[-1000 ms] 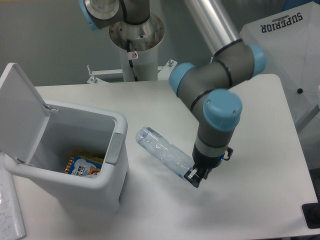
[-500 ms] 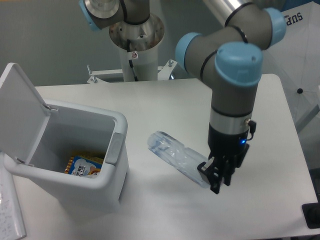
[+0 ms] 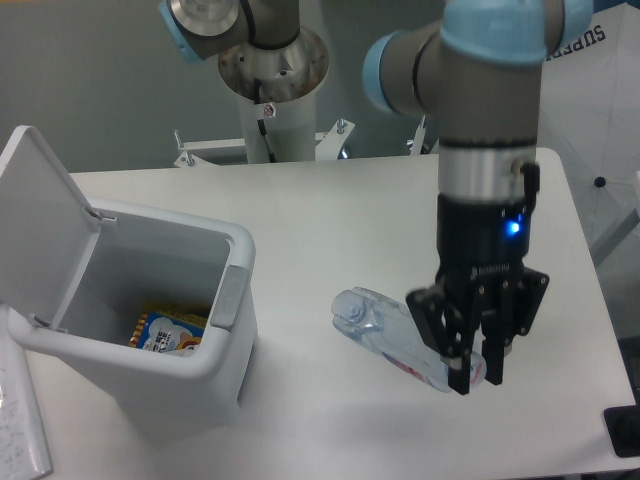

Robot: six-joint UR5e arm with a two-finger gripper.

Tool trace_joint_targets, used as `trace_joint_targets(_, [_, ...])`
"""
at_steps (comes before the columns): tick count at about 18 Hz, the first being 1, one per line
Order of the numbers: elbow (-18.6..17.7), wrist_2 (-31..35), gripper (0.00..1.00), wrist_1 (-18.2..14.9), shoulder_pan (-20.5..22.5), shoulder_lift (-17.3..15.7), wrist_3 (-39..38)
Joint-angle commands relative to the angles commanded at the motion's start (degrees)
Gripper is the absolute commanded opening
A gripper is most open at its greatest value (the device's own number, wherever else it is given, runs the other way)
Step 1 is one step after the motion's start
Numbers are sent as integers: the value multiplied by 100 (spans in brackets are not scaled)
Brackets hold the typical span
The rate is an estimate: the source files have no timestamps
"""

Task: Place the trash in the trash can
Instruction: 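Lift the bottle off the table toward the bin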

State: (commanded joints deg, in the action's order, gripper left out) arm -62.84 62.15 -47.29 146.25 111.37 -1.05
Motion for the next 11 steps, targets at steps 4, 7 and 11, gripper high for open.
trace_joint_targets(4, [9,-588,17,26,-9,-351,0])
trace_joint_targets(7, [26,-1159,17,53,-61,-537,-44])
trace_joint_targets(11, [0,-1582,17,44,-263,-599,-149])
